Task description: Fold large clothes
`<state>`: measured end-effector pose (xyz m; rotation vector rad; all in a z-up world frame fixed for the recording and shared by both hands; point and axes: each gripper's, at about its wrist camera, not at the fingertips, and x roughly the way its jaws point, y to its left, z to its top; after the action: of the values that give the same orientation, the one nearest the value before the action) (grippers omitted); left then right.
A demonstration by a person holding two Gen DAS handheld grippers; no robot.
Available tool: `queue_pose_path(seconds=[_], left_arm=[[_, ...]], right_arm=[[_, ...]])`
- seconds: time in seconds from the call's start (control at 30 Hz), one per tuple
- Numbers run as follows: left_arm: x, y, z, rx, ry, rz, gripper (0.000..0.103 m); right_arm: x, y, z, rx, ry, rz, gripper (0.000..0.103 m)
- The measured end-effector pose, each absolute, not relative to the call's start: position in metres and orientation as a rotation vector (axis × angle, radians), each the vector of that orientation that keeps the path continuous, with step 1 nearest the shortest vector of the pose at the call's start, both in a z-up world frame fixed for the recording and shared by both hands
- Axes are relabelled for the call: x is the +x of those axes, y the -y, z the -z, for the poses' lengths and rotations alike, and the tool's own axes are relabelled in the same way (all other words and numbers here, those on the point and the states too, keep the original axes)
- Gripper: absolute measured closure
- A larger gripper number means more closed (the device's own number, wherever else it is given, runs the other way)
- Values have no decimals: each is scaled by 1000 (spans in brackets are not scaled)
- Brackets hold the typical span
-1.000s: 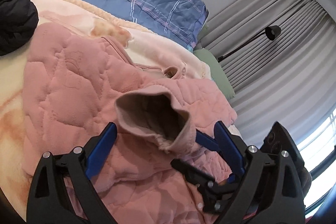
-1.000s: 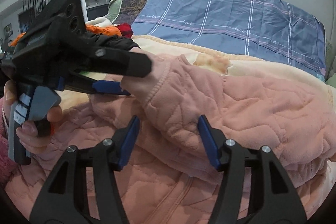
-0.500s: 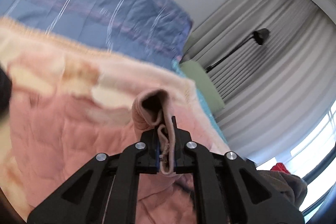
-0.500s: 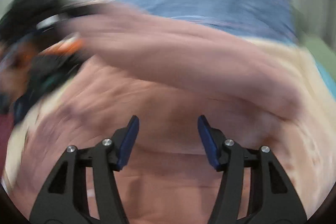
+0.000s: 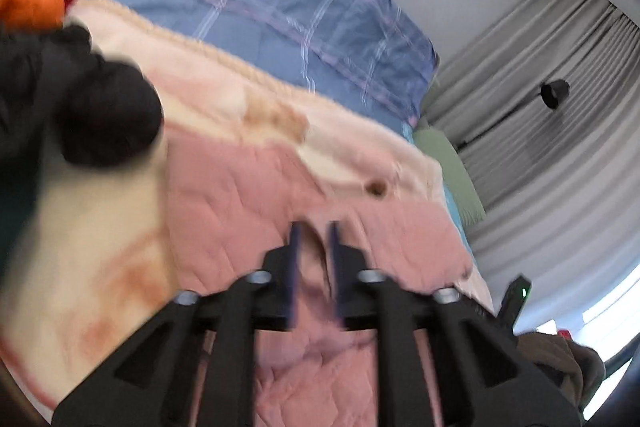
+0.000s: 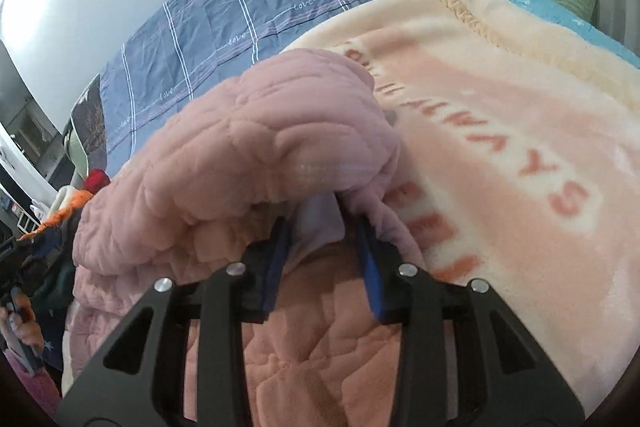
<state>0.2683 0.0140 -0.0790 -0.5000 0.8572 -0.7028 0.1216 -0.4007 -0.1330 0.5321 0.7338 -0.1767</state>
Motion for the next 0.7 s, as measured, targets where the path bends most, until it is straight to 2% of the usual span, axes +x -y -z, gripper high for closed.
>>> queue_pose_path(seconds=[0.03,0.07,0.2,0.33,0.4,0.43,0.47,0.53,0.7], left_arm=[[267,-8,83,-500,-868,716,48],[264,0,85,-493,-876,734,42],[264,35,96,-390,-950,744,35],[275,56,114,-381,-997,693,36],[276,60,117,-382,-973,703,58],[275,60,116,-389,-968,727,82],[275,58,116,-397,-958,718,96],[269,47,104,-403,-886,670,97],[242,-15,38,-461,-683,660,97]], right_arm=[[121,403,134,548,-732,171,67],[120,403,134,561,-730,166,67],[107,397,126,523,-720,198,67],[100,372,112,466,-650,39,69],[107,358,113,420,-674,-43,68],[113,353,116,389,-701,-27,67],[119,352,124,368,-736,-3,69],[130,354,139,400,-788,16,72],[128,345,137,332,-780,52,72]])
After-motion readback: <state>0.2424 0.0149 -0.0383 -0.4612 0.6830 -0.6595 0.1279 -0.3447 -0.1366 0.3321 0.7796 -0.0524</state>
